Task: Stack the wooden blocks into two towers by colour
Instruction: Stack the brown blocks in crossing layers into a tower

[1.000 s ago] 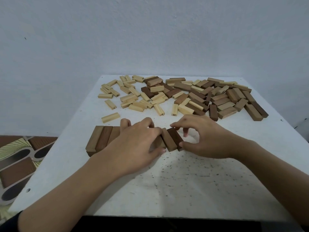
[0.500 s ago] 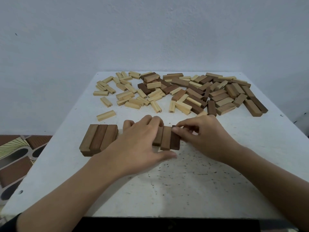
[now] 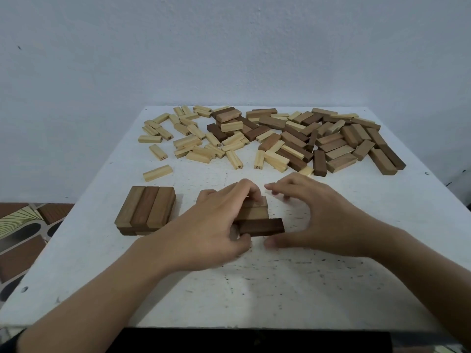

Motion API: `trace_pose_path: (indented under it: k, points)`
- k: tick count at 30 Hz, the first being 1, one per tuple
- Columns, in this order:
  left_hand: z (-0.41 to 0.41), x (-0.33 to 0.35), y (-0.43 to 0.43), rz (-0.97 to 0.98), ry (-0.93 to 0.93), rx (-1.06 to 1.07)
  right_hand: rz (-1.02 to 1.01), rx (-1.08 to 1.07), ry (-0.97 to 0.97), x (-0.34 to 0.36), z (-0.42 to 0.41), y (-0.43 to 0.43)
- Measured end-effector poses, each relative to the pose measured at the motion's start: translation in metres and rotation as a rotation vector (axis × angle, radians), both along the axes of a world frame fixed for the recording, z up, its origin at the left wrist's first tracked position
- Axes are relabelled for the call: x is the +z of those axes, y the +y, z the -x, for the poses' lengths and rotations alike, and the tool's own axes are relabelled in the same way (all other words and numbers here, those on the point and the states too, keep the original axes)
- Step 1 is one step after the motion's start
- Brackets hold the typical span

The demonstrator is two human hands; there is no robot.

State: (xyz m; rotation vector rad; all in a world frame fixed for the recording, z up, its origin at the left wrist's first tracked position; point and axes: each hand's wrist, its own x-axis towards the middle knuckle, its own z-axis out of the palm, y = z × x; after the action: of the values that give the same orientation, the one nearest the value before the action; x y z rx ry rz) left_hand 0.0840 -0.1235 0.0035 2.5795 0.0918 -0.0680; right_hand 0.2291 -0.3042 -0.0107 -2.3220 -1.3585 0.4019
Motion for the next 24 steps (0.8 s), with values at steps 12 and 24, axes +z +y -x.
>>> trace_pose_path:
  k: [12,24]
  points:
    - [0.03,-0.033,-0.023,-0.261,-0.124,0.175,-0.043,-0.037,-0.047,-0.015,0.006,0.003]
    - [0.034,-0.047,-0.023,-0.256,-0.066,0.264,0.368,-0.045,-0.227,-0.018,0.047,-0.017]
